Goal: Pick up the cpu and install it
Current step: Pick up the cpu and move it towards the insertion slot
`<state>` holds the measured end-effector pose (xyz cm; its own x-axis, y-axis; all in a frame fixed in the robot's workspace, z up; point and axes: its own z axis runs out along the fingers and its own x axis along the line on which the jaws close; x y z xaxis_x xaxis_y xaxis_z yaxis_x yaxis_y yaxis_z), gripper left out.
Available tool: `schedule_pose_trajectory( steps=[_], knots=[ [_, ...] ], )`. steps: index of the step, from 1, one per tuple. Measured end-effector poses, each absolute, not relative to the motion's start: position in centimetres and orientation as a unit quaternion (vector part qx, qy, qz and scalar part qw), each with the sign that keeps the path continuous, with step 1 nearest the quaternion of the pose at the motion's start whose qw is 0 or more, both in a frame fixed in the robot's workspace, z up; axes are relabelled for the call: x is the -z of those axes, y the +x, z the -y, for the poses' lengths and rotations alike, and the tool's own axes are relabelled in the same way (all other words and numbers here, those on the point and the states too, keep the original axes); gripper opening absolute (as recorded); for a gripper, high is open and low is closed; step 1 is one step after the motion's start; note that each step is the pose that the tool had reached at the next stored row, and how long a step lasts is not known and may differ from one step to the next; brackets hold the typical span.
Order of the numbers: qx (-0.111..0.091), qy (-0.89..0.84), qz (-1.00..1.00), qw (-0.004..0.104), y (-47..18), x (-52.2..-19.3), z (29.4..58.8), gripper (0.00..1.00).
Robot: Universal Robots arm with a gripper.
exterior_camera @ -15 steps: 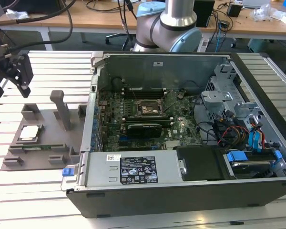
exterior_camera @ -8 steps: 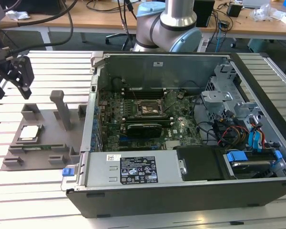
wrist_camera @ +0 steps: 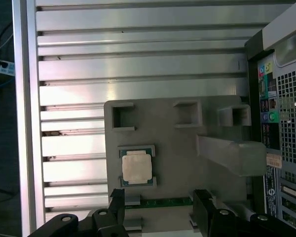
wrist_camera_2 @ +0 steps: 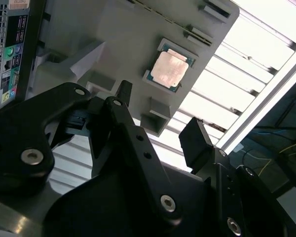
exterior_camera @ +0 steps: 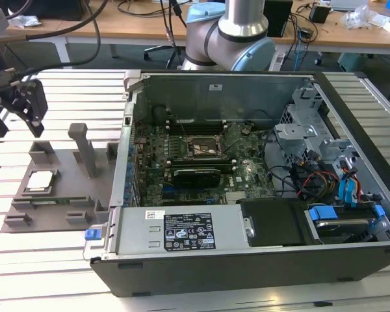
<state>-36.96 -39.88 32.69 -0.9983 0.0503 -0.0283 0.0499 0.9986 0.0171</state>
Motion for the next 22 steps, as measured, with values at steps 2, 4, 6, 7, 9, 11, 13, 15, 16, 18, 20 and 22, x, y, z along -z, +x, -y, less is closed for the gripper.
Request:
schedule_pose_trajectory(
  steps=[2, 4, 6, 7, 9, 11, 13, 15, 16, 18, 20, 22],
  knots=[
    [-0.008, 0.025, -1.000, 0.014, -37.0, -32.6, 39.9, 0.66],
    [-0.008, 0.025, -1.000, 0.014, -37.0, -32.4, 39.9, 0.66],
    [-0.008, 0.025, -1.000, 0.014, -37.0, -32.2, 39.9, 0.66],
    [-0.008, 0.025, -1.000, 0.014, -37.0, -32.2, 39.9, 0.66],
    [-0.008, 0.025, -1.000, 0.014, -37.0, -31.9, 39.9, 0.66],
    [-0.008, 0.025, -1.000, 0.014, -37.0, -31.7, 39.9, 0.66],
    [-0.008, 0.025, -1.000, 0.014, -37.0, -31.6, 39.9, 0.66],
    [-0.008, 0.025, -1.000, 0.014, -37.0, -31.3, 39.9, 0.66],
    [-0.008, 0.025, -1.000, 0.014, -37.0, -31.2, 39.9, 0.66],
    [-0.008, 0.025, -1.000, 0.014, -37.0, -31.1, 39.9, 0.66],
    [-0.008, 0.025, -1.000, 0.014, -37.0, -30.9, 39.9, 0.66],
    [-0.008, 0.025, -1.000, 0.014, -37.0, -30.8, 39.9, 0.66]
  ],
)
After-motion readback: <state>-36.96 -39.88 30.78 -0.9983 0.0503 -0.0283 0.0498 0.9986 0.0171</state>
